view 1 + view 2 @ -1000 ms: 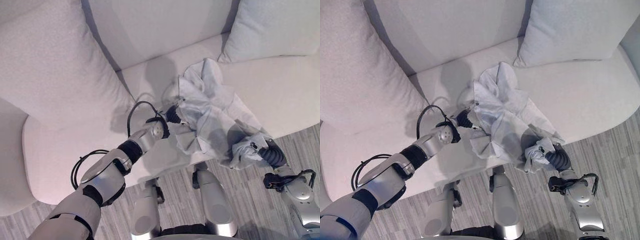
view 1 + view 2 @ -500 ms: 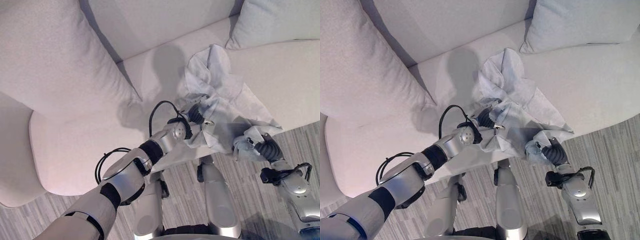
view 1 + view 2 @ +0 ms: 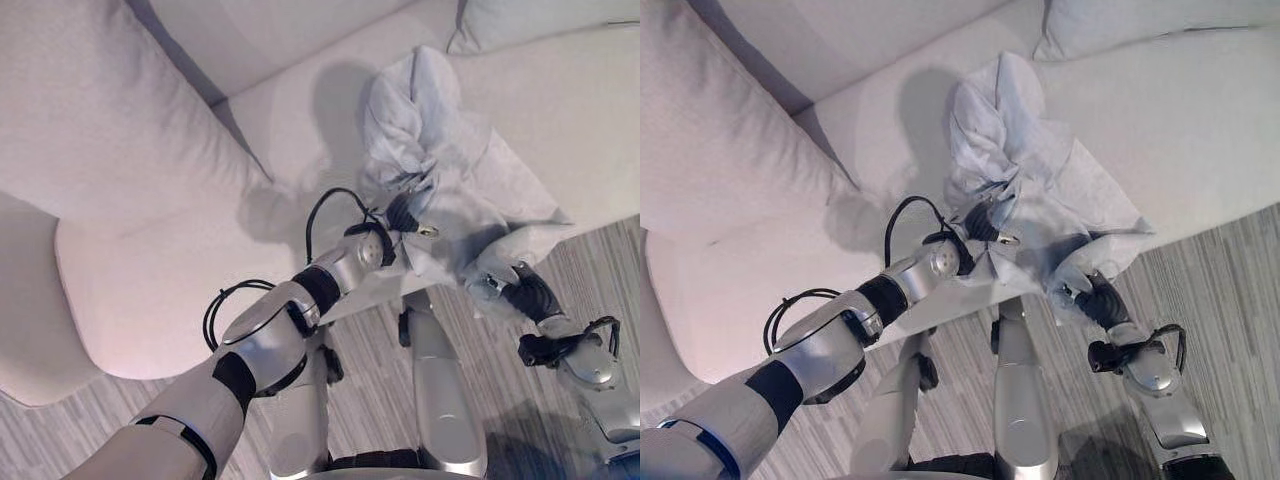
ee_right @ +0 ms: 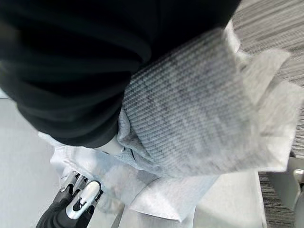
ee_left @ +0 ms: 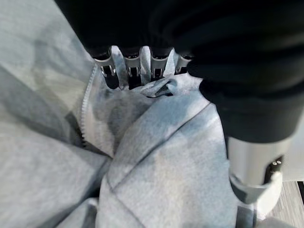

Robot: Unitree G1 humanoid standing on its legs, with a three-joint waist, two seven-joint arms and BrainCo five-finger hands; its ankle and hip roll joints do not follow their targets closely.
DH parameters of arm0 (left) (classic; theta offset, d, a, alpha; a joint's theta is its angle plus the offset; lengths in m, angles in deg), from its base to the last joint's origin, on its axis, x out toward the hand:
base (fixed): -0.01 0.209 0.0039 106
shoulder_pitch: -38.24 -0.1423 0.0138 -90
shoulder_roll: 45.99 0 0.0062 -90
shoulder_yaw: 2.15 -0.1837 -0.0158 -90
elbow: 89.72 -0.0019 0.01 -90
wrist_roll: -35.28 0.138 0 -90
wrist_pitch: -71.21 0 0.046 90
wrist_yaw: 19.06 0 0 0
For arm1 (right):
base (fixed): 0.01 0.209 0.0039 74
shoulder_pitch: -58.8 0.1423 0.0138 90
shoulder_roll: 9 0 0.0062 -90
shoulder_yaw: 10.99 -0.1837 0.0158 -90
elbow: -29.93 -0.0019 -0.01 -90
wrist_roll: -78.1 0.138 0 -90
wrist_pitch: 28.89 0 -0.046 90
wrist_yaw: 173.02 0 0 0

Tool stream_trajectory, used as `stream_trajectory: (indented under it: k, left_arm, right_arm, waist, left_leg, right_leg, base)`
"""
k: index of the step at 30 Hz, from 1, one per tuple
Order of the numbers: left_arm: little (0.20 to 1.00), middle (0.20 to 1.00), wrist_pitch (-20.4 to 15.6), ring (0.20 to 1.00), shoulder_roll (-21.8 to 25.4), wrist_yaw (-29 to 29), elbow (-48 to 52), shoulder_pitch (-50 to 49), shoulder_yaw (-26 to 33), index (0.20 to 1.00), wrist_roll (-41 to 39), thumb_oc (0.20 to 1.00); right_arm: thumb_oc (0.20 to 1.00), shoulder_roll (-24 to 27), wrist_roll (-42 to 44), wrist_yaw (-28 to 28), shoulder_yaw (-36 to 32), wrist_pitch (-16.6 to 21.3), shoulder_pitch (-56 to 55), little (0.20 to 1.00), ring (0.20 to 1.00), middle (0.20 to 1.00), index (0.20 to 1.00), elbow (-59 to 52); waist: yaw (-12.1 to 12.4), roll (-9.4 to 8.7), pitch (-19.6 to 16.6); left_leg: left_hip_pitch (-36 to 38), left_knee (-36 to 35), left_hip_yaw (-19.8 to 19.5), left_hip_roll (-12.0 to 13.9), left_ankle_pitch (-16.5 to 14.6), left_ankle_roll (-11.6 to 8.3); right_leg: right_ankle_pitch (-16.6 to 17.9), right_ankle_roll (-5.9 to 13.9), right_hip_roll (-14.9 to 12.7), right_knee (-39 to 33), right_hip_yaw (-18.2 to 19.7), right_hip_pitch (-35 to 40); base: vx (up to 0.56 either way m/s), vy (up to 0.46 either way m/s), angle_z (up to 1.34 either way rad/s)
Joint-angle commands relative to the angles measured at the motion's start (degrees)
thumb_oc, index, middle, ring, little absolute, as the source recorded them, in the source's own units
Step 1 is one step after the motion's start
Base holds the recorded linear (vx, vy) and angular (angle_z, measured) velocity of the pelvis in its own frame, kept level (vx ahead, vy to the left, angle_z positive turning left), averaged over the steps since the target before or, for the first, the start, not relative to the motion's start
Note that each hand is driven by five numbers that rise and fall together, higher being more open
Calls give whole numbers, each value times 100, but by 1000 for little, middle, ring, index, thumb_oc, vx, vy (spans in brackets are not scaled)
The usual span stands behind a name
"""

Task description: Hang the clothes on the sofa on the clothes rack.

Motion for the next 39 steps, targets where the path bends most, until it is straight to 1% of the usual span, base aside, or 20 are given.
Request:
stream_trajectory:
  k: [1, 2, 3, 4, 6, 10, 11, 13, 14, 17, 23, 25, 28, 30, 33, 34, 35, 36, 37, 39]
  left_arm:
    - [1000, 1000, -347, 1000, -470, 245, -652, 656, 454, 1000, -187, 1000]
    - [564, 564, -358, 564, -531, 270, -741, 740, 474, 564, -210, 564]
    - [231, 231, -384, 231, -568, 293, -781, 812, 509, 231, -265, 231]
    - [200, 200, -393, 200, -607, 302, -849, 874, 533, 200, -297, 200]
    - [200, 200, -423, 200, -685, 296, -913, 754, 547, 200, -328, 200]
    - [200, 200, -434, 200, -768, 322, -957, 981, 567, 200, -354, 200]
    - [200, 200, -443, 200, -846, 355, -985, 887, 548, 200, -351, 200]
    - [200, 200, -452, 200, -811, 370, -990, 951, 620, 200, -391, 200]
    - [200, 200, -430, 200, -695, 347, -959, 952, 785, 200, -386, 200]
    - [200, 200, -403, 200, -559, 403, -1019, 932, 742, 200, -336, 200]
    - [200, 200, -404, 200, 20, 439, -961, 1245, 774, 200, -417, 200]
    - [200, 200, -398, 200, 261, 470, -795, 1113, 717, 200, -376, 200]
    - [200, 200, -300, 200, 1065, 524, 170, 995, 940, 200, -170, 200]
    - [200, 200, -153, 200, 2152, 492, 1750, 62, 1573, 200, 128, 200]
    - [200, 200, -102, 200, 2698, 399, 3037, -1057, 2410, 200, 221, 200]
    - [200, 200, -70, 200, 2717, 382, 3110, -1131, 2442, 200, 236, 200]
    - [200, 200, -76, 200, 3346, 359, 4304, -2319, 3170, 200, 254, 200]
    - [200, 200, -69, 200, 3362, 353, 4308, -2279, 3195, 200, 255, 200]
    - [200, 200, 1, 200, 3520, 230, 4909, -2941, 3824, 200, 246, 200]
    - [200, 200, 21, 200, 3456, 187, 5145, -3188, 4241, 200, 293, 200]
  right_arm:
    - [200, 214, -15, -61, -330, 246, -450, 200, 200, 200, 200, -231]
    - [200, 244, -24, -81, -297, 249, -423, 200, 200, 200, 200, -221]
    - [200, 290, -29, -103, -273, 250, -399, 200, 200, 200, 200, -212]
    - [200, 322, -25, -119, -239, 247, -373, 200, 200, 200, 200, -202]
    - [200, 362, -31, -152, -160, 258, -428, 200, 200, 200, 200, -203]
    - [200, 460, -50, -249, -163, 270, -257, 200, 200, 200, 200, -145]
    - [200, 499, -53, -291, -108, 296, -354, 200, 200, 200, 200, -116]
    - [200, 509, -58, -315, -73, 310, -323, 200, 200, 200, 200, 12]
    - [200, 427, -182, -389, -75, 329, -70, 200, 200, 200, 200, 719]
    - [200, 409, -239, -368, -52, 279, -298, 200, 200, 200, 200, 652]
    - [200, 439, -286, -340, -118, 316, -402, 200, 200, 200, 200, 411]
    - [200, 443, -320, -347, -163, 335, -566, 200, 200, 200, 200, 369]
    - [200, 193, -479, -406, -371, 319, -466, 200, 200, 200, 200, 371]
    - [200, -163, -580, -442, -594, 257, -454, 200, 200, 200, 200, 347]
    - [200, -410, -637, -452, -779, 200, -349, 200, 200, 200, 200, 341]
    - [200, -406, -640, -451, -753, 199, -358, 200, 200, 200, 200, 343]
    - [200, -361, -174, -240, -1270, 201, -917, 200, 200, 200, 200, -854]
    - [200, -358, -173, -240, -1273, 195, -860, 200, 200, 200, 200, -853]
    - [200, -204, 160, -273, -1558, 315, -720, 200, 200, 200, 200, -578]
    - [200, -404, 349, -363, -1568, 344, -245, 200, 200, 200, 200, -401]
  waist:
    - [-184, 97, -136]
    - [-205, 80, -136]
    - [-218, 75, -136]
    - [-243, 68, -136]
    - [-265, 46, -136]
    - [-264, 25, -136]
    - [-267, 18, -136]
    - [-266, 4, -136]
    - [-214, 41, -136]
    - [-251, 6, -136]
    - [-270, 80, -136]
    - [-238, 135, -136]
    - [-107, 289, -136]
    - [-16, 290, -136]
    - [76, 184, -136]
    - [55, 176, -136]
    - [117, 7, -136]
    - [90, -13, -136]
    - [76, -203, -136]
    - [207, -337, -136]
  left_leg:
    - [605, 448, 52, 727, 181, 72]
    - [589, 464, 71, 723, 181, 73]
    - [572, 478, 82, 719, 184, 72]
    - [560, 493, 89, 720, 181, 72]
    - [721, 514, 96, 737, 109, 74]
    - [504, 565, 86, 727, 182, 71]
    - [681, 555, 83, 746, 112, 63]
    - [723, 521, 87, 741, 116, 52]
    - [540, 526, 73, 726, 184, 50]
    - [818, 466, 80, 743, 125, 20]
    - [904, 300, 38, 707, 174, -20]
    - [1197, 211, 10, 732, 101, -45]
    - [1316, 3, -117, 713, 169, -105]
    - [1592, 3, -288, 722, 62, -171]
    - [1941, 3, -372, 749, -29, -219]
    - [1970, 3, -371, 753, -37, -220]
    - [2423, 3, -323, 837, -215, -264]
    - [2328, 3, -353, 801, -159, -254]
    - [2695, 3, -401, 796, -202, -265]
    - [2948, 3, -437, 769, -224, -271]
  right_leg:
    - [-341, 341, -452, 639, 149, -967]
    - [-348, 339, -463, 650, 156, -1001]
    - [-359, 336, -472, 649, 162, -1024]
    - [-356, 339, -473, 651, 174, -1058]
    - [-463, 366, -478, 684, 170, -923]
    - [-349, 345, -493, 687, 215, -1140]
    - [-451, 380, -493, 715, 185, -962]
    - [-443, 388, -487, 670, 177, -911]
    - [-342, 364, -486, 613, 179, -1051]
    - [-471, 422, -457, 550, 104, -732]
    - [-388, 425, -457, 491, 90, -652]
    - [-505, 455, -441, 450, 13, -329]
    - [-337, 404, -399, 240, -95, -38]
    - [-304, 370, -365, 24, -225, 617]
    - [-301, 361, -309, -148, -318, 1253]
    - [-296, 364, -304, -178, -324, 1297]
    - [-301, 354, -184, -274, -319, 1819]
    - [-242, 345, -219, -282, -322, 1741]
    - [-216, 333, -146, -334, -358, 2216]
    - [-148, 325, -129, -354, -364, 2602]
  base:
    - [5, 19, -11]
    - [0, 19, -9]
    - [2, 14, -3]
    - [0, 0, 0]
    - [0, 0, 0]
    - [0, 0, 0]
    - [33, 21, 4]
    - [0, -1, 3]
    - [0, 0, 0]
    - [-10, 26, 6]
    - [9, 17, 1]
    - [23, 39, 1]
    - [-4, 24, 10]
    - [50, 50, 31]
    - [63, 30, 18]
    - [102, 30, 15]
    - [50, 20, 12]
    - [85, 37, 3]
    - [16, 3, 5]
    - [59, 36, 17]
